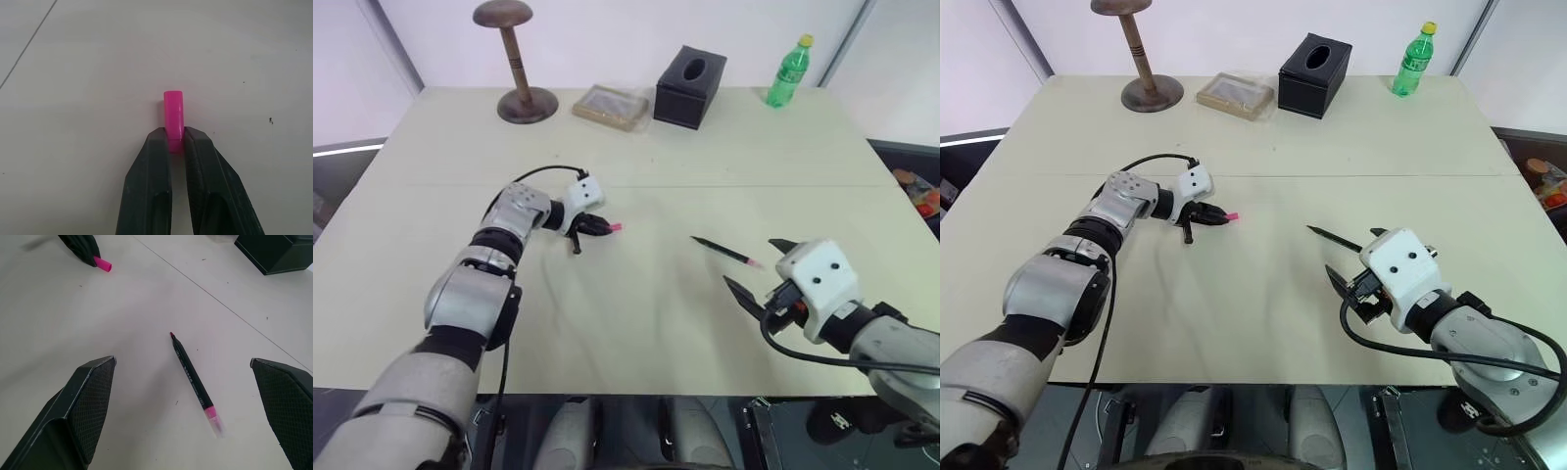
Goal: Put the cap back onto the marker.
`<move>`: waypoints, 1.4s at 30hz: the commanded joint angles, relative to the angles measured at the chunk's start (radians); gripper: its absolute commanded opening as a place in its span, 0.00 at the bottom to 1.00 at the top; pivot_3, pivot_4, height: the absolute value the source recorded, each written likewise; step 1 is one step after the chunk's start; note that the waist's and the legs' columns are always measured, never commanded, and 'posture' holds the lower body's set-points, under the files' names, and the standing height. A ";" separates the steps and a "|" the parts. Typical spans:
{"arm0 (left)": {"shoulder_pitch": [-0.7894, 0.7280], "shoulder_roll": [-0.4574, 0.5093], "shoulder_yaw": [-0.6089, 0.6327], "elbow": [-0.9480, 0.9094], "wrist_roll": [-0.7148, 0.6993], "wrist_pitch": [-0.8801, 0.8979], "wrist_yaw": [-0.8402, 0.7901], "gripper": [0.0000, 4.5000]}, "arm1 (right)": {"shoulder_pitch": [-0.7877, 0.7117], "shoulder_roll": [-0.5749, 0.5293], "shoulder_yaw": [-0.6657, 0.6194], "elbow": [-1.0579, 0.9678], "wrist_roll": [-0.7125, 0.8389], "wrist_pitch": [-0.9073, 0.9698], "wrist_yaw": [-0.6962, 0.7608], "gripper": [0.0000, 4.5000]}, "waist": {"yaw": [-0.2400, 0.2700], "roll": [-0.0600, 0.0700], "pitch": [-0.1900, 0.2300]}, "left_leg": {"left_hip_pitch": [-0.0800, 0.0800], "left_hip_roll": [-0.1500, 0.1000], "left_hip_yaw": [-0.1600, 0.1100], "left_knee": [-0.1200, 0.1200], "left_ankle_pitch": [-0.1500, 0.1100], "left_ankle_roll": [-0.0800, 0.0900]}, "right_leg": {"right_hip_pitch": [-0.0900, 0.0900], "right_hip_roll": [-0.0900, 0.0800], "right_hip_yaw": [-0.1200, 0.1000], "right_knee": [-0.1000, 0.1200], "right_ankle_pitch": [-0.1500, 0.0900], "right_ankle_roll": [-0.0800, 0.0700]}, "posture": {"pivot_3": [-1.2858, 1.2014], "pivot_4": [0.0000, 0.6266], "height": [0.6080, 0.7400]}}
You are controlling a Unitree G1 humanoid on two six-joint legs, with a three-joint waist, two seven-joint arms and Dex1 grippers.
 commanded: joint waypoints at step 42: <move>0.349 0.262 0.064 -1.143 -0.288 0.375 -0.088 0.01 | -0.691 0.168 0.337 1.425 -0.380 -0.541 0.874 1.00 | -0.004 0.001 0.000 | 0.000 0.001 0.001 0.000 0.000 -0.001 | -0.002 0.000 0.001 0.001 0.000 0.000 | 0.52 0.24 1.00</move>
